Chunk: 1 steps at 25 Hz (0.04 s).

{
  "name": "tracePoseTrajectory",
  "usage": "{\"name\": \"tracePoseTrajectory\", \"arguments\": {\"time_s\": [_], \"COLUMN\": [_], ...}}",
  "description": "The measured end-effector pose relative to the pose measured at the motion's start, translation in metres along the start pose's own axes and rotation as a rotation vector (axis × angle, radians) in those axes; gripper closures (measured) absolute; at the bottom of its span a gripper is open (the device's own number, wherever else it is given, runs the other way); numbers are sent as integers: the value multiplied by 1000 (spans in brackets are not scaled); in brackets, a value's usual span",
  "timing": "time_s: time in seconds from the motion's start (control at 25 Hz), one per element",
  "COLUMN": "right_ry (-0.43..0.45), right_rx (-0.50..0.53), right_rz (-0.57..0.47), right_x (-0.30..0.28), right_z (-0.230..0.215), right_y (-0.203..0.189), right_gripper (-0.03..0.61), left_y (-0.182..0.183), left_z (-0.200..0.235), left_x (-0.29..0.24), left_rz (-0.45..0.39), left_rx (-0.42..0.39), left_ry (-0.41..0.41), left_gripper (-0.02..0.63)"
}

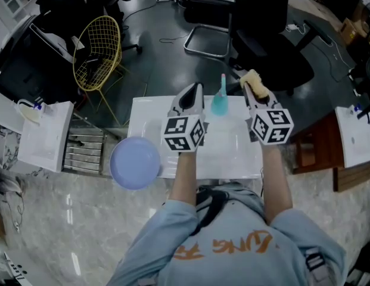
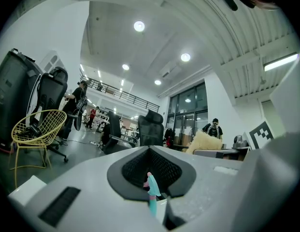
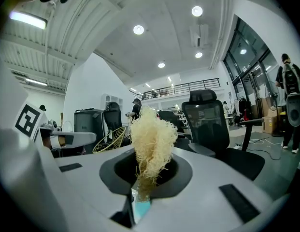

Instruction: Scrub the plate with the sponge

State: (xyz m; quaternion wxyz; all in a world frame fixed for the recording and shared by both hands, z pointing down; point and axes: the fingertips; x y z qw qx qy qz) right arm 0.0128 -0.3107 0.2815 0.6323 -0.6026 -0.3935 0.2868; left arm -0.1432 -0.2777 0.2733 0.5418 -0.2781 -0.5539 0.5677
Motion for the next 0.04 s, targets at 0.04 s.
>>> {"name": "tracePoseTrajectory", "arguments": {"time_s": [0.04], "right_ry": [3], "right_rx": [2], "right_rz": [2], "right_x": [-1], "right_z": [0], "right_y": [-1], "right_gripper": [549], "left_y": [-2], "left_z": [1], "left_x": [0], "left_rz": [4], "left_rx": [1], "left_ry": [3], "left_gripper": [612]}}
Point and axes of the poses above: the fingertips, and each gripper's own axes: x backward along the fingers, z to its left, y out of its top, and after that the axes turned 13 degrees about -z, right-handed
